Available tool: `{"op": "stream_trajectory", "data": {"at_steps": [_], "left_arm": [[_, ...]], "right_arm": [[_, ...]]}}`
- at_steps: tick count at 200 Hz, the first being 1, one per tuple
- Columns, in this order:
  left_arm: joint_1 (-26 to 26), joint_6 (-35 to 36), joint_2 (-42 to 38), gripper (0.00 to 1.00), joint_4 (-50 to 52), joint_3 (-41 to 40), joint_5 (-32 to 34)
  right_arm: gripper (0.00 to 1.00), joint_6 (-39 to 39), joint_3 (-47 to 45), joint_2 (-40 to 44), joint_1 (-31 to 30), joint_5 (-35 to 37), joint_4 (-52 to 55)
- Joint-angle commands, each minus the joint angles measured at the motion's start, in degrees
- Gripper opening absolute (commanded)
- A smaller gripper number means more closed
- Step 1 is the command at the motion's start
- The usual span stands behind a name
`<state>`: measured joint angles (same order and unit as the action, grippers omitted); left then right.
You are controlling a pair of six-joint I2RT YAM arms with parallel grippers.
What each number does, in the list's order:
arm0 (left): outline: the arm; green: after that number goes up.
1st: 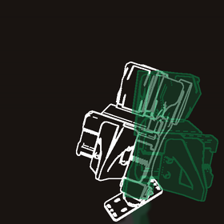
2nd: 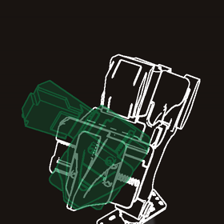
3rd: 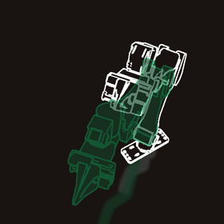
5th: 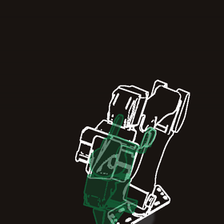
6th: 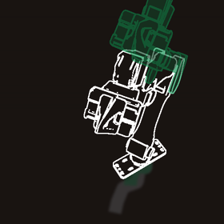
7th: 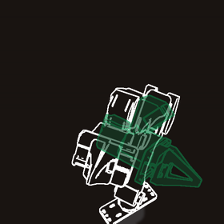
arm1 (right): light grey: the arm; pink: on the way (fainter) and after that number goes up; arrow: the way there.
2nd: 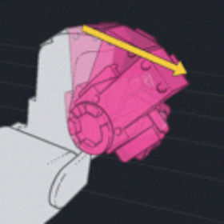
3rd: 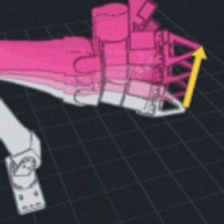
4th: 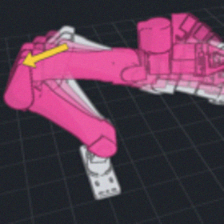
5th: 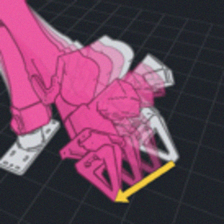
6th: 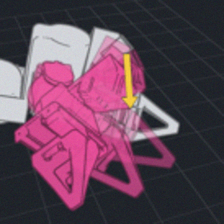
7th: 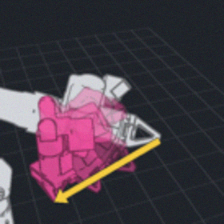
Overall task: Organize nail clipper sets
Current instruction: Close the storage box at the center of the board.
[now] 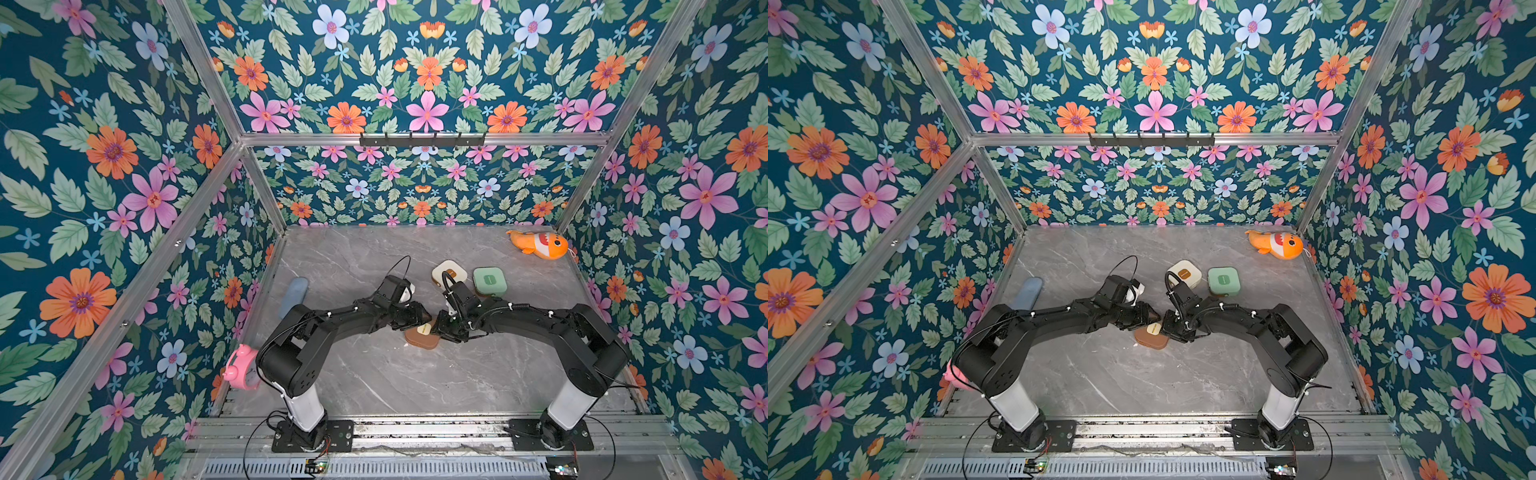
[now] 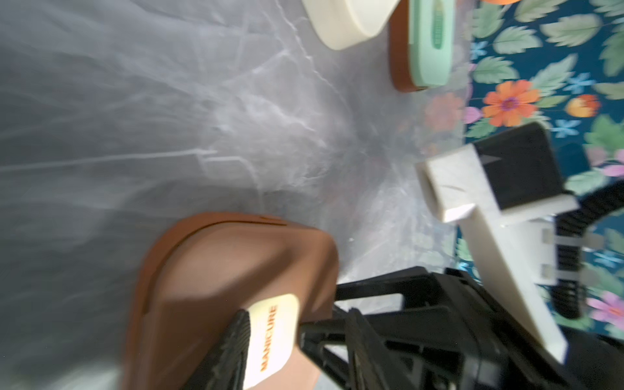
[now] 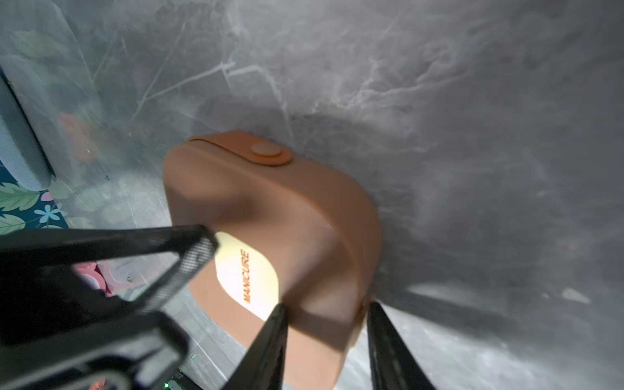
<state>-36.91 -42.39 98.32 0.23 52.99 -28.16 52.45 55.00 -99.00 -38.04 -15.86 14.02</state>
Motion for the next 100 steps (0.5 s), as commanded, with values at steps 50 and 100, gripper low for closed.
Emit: {"op": "stream_trajectory", "data": {"at_steps": [50,100], "left_arm": [[5.4,11.4,-3.1,0.69,20.7,5.6,10.8],[7.1,16.3,0.4,0.74,20.1,7.3,9.0]], "right_arm": [[0.39,-0.4,0.3,-1.9,0.0,2.1,2.2],[0.40,-0.9,1.2,-2.7,-0.1,2.1,2.8]]}}
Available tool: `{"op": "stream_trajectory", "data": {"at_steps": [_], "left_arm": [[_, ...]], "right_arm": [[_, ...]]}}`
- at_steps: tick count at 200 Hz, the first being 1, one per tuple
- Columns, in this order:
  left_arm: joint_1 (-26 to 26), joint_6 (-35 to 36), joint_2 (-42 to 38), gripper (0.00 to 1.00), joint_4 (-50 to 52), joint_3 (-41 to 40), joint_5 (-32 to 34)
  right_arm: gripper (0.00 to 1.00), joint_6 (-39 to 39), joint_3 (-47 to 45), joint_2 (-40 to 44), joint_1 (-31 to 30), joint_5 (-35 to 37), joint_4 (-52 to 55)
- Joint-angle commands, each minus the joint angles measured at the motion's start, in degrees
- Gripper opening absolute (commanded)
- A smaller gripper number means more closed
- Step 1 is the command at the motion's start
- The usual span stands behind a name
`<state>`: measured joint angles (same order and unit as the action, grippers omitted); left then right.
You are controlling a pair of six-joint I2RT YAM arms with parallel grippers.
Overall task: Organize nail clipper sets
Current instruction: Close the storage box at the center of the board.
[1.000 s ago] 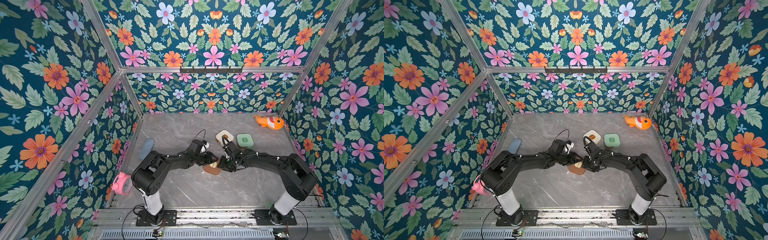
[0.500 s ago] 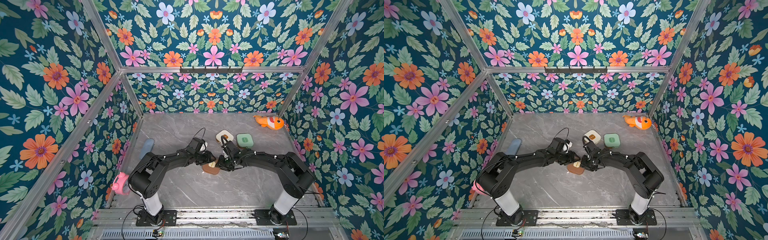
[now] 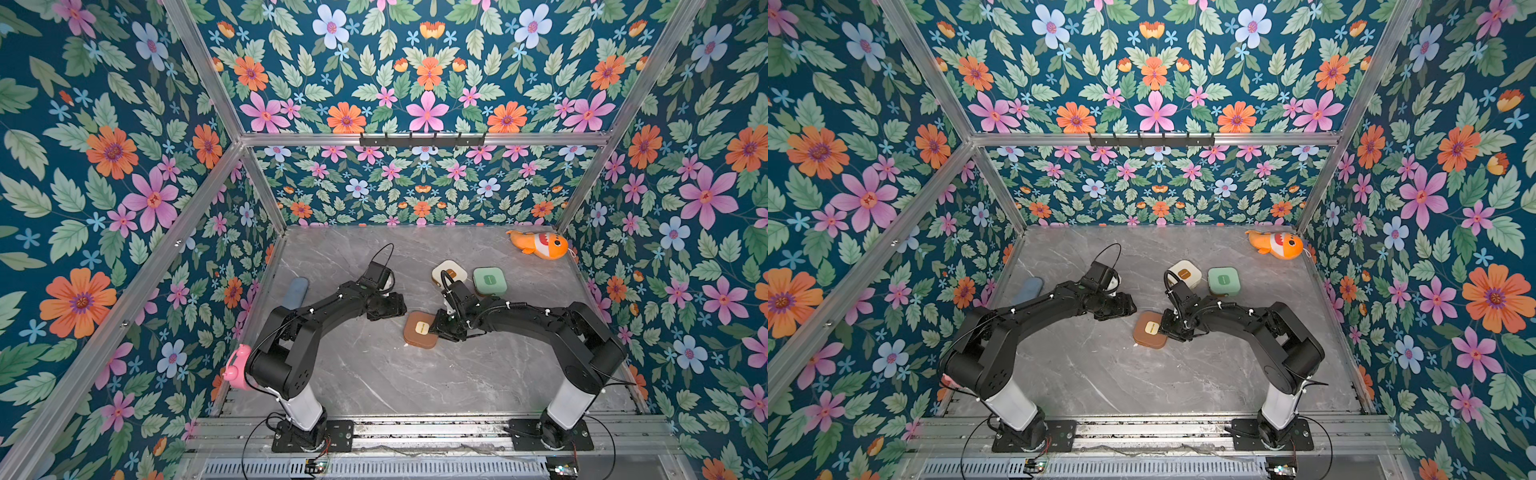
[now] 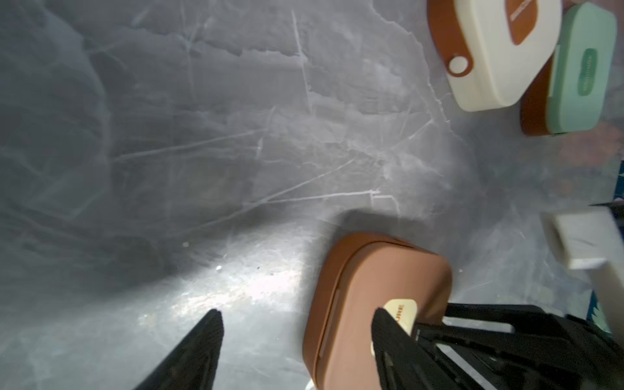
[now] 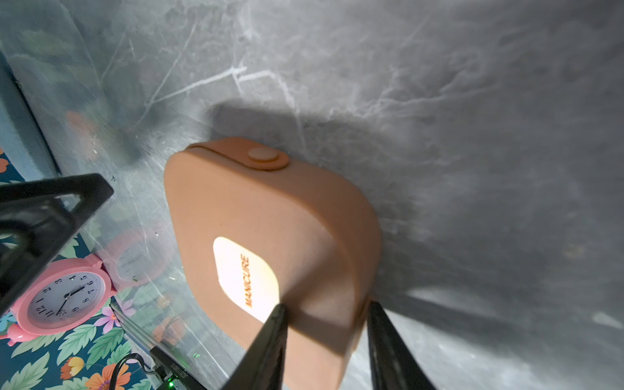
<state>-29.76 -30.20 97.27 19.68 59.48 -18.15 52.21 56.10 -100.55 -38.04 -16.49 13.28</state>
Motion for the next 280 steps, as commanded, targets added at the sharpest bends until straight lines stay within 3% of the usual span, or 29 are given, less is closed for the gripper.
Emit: {"op": "stream_trajectory", "data": {"at_steps": [1,51,118,156,200,234,280], "left_arm": [[0.0,4.2,1.5,0.74,0.5,0.8,-1.1],[-0.3,4.7,4.7,0.72,-1.8,1.5,-4.3],[-5.1,1.5,5.6,0.44,-4.7,-2.4,-8.5],[-8.7,-3.9,6.0,0.38,-10.8,-5.5,-10.8],[-8.1,-3.9,3.9,0.45,-6.9,-5.3,-6.3],[-4.5,-3.5,0.4,0.61,-0.1,-2.3,0.3],[-0.7,-1.0,-5.0,0.69,6.6,1.8,5.7]], "right_arm": [[0.39,-0.7,0.1,-1.2,-0.1,2.7,3.5],[0.39,-0.8,0.5,-1.3,-0.1,3.0,4.2],[0.39,-0.6,0.6,-2.7,-0.1,0.6,1.6],[0.39,1.0,0.2,-3.5,-0.9,-4.3,-4.9],[0.42,-1.0,0.4,-0.6,-0.7,-1.2,-0.4],[0.55,-5.0,1.2,4.8,-0.6,4.2,6.7],[0.69,-12.3,1.9,10.6,-1.1,8.4,15.0]]}}
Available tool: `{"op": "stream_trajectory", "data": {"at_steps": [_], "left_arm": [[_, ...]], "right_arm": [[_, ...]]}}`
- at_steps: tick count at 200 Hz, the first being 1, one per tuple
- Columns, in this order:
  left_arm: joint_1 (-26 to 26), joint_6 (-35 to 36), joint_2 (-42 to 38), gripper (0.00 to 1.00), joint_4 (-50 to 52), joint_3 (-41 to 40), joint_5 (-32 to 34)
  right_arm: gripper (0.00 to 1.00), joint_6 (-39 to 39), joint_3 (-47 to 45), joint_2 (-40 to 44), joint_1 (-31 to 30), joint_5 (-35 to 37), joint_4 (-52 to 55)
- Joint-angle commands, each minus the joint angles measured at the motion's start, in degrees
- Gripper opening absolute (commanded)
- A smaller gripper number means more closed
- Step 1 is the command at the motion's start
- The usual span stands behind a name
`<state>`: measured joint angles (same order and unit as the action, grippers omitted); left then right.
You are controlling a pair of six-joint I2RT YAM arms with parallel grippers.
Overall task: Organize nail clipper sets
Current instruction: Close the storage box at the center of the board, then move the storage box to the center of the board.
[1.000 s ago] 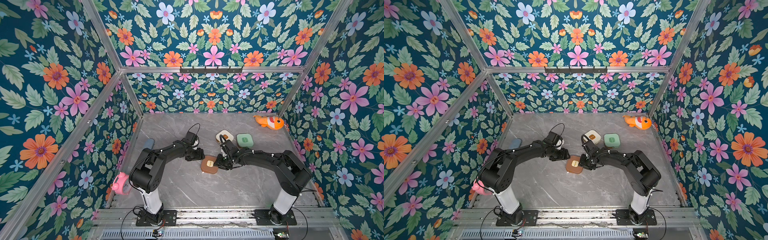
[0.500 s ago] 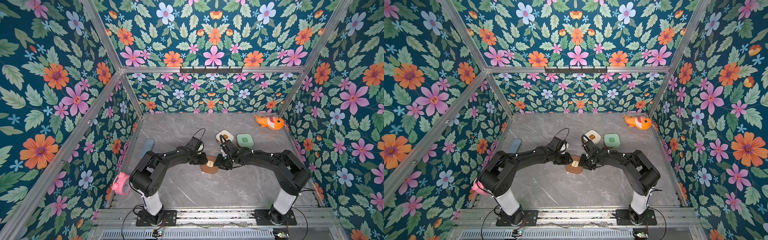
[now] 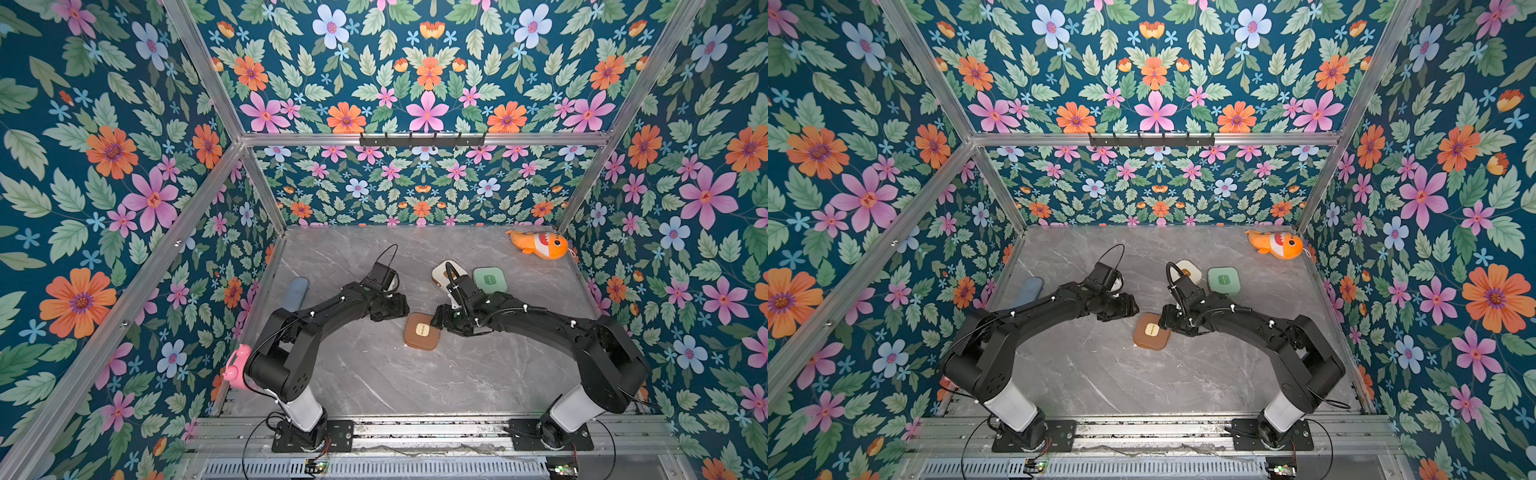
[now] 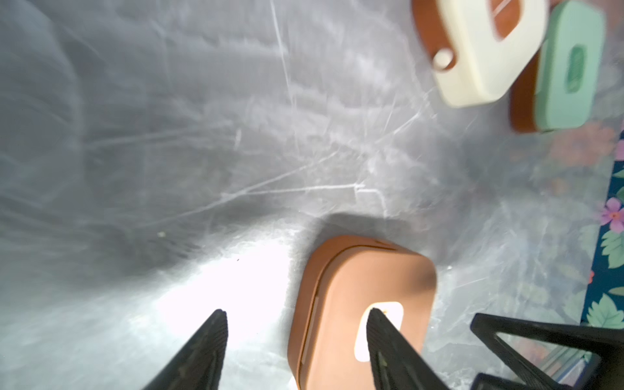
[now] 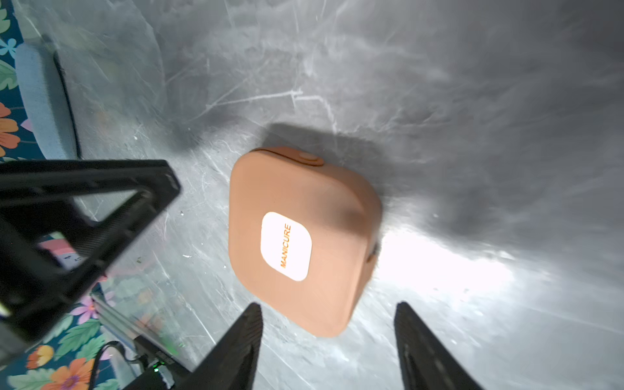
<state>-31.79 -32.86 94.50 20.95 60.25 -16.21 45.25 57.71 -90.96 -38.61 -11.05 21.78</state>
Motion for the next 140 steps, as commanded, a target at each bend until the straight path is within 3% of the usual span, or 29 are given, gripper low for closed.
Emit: {"op": "stream_trajectory", "data": {"at_steps": [1,59,100,140], "left_arm": [[1.4,1.7,-2.4,0.70,5.4,1.1,3.9],[4.8,0.2,-17.2,0.81,0.0,-8.0,6.7],[5.2,-1.3,-28.3,0.83,-0.8,-14.7,10.8],[5.5,-0.3,-37.8,0.85,-1.4,-17.6,13.8]], "right_arm": [[0.69,-5.5,0.2,1.0,-0.6,3.0,6.5],[0.84,-9.3,1.7,-4.6,-8.8,10.5,11.2],[0.84,-10.3,8.1,-13.6,-10.1,14.6,11.3],[0.78,-14.0,22.4,-23.0,-9.8,18.3,13.3]]}}
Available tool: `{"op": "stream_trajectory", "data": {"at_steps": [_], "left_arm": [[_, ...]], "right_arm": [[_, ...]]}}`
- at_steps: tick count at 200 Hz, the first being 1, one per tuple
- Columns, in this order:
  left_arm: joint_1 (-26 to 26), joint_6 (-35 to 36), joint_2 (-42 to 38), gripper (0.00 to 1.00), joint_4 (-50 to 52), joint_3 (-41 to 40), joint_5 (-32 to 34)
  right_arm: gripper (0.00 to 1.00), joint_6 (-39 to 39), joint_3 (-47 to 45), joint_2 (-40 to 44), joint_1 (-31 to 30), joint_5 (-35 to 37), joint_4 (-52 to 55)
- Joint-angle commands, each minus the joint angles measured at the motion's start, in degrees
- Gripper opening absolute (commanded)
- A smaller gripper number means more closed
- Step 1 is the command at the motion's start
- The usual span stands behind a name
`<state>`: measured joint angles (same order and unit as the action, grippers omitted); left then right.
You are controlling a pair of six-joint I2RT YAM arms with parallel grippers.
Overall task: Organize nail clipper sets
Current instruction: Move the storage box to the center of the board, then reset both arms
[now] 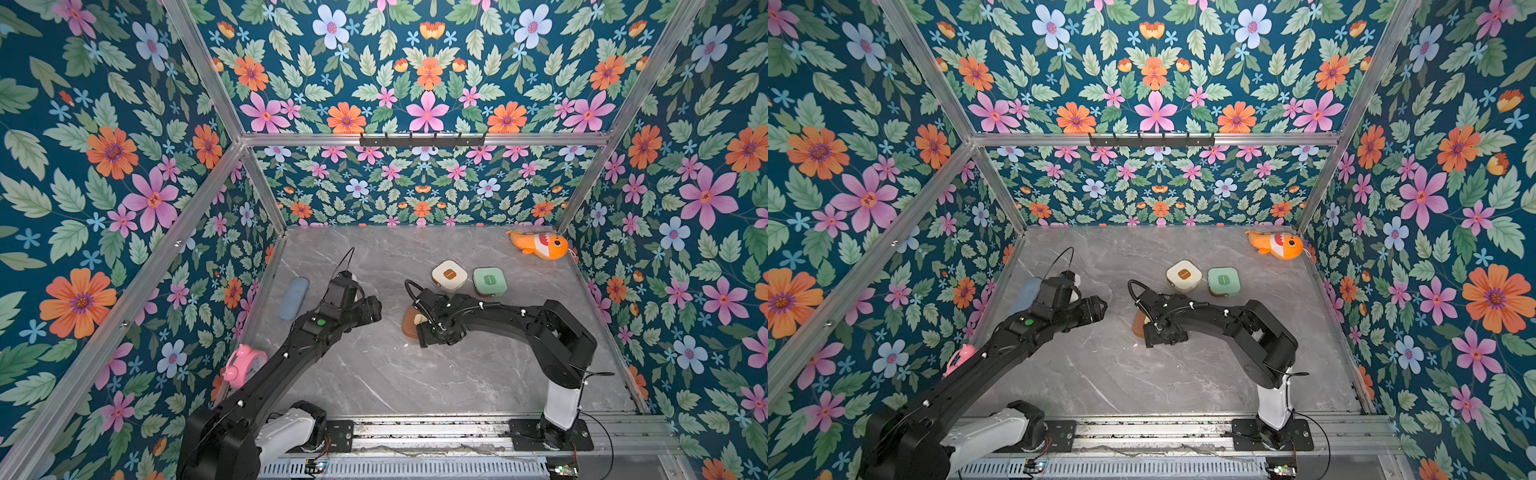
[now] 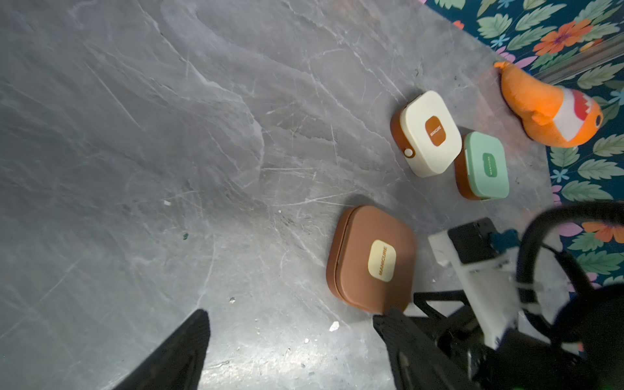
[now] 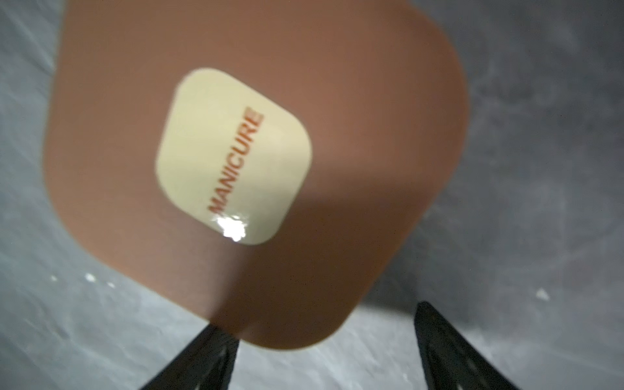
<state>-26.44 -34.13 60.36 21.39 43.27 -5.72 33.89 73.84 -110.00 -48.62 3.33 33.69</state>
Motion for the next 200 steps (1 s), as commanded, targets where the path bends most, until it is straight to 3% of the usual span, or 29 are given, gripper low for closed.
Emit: {"op": "stream_trajectory", "data": {"at_steps": [1,50,85,116,153,168,179,189,200], "left_arm": [[0.2,1.1,-3.8,0.85,-1.9,-0.6,3.4],[0.3,7.0,-11.1,0.90,-4.8,-1.1,13.0],[0.2,15.1,-10.2,0.99,-6.6,3.6,16.7],[0.3,15.7,-4.6,0.97,-4.9,11.2,26.0],[0.3,18.9,-1.6,0.94,-16.4,11.0,31.2],[0.4,21.0,-1.2,0.89,-26.2,7.8,32.8],[0.4,22.6,-0.9,0.99,-30.7,6.6,32.2],[0.6,24.3,-0.3,1.00,-34.9,5.5,31.3],[1.3,25.7,0.4,1.00,-39.9,4.0,30.4]], "right_arm": [[0.78,-2.7,6.7,-4.3,0.3,3.9,1.5],[0.78,-4.5,26.1,-15.7,4.3,0.5,6.9],[0.81,-5.8,26.2,-10.0,5.9,-1.3,5.5],[0.84,-6.5,15.5,5.2,6.3,1.1,-1.5],[0.85,-5.3,-1.8,29.5,8.7,12.4,-13.9],[0.99,-9.9,-10.0,38.4,9.0,13.5,-23.4],[0.99,-14.8,-19.5,44.5,9.0,14.0,-36.4],[0.99,-20.4,-28.2,50.2,9.1,12.8,-48.5],[0.99,-25.8,-32.8,55.2,9.5,12.2,-52.5]]}}
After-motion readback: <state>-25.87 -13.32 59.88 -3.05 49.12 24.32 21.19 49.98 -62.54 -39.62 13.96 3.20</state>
